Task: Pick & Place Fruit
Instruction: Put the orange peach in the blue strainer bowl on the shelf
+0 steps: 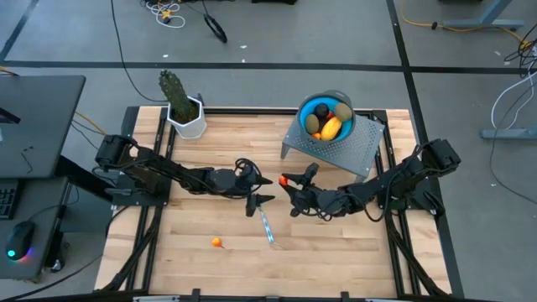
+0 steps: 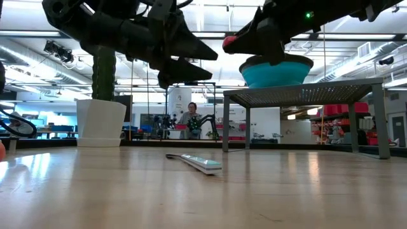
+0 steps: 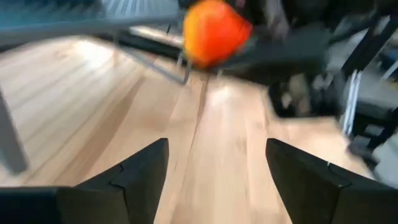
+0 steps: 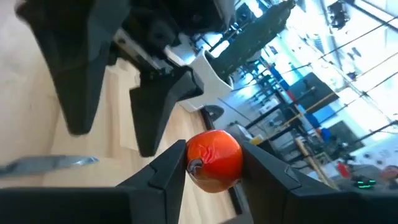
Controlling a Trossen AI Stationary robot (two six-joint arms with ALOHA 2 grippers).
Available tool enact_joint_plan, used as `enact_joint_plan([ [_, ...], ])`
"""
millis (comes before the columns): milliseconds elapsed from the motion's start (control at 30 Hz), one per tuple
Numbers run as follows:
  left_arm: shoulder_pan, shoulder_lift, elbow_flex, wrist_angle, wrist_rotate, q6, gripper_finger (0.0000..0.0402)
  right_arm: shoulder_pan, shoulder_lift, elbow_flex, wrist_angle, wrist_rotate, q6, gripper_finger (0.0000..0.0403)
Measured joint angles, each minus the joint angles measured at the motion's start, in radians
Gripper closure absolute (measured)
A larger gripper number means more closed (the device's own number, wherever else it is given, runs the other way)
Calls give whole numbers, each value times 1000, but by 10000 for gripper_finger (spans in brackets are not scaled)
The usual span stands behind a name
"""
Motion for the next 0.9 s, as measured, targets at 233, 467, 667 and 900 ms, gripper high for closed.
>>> enact_joint_plan([
  [233,0,-59,0,-180,-71,26,120,1,-20,0,13,2,24,261],
  [467,0,-93,0,-348,-185,27,121,-47,-113,0,-156,55,79,261],
  [667,-2,-93,0,-393,-197,18,122,-188,-282,0,-340,-40,169,261],
  [900,-2,-93,0,-395,-201,19,122,-409,-510,0,-422,-285,273,261],
])
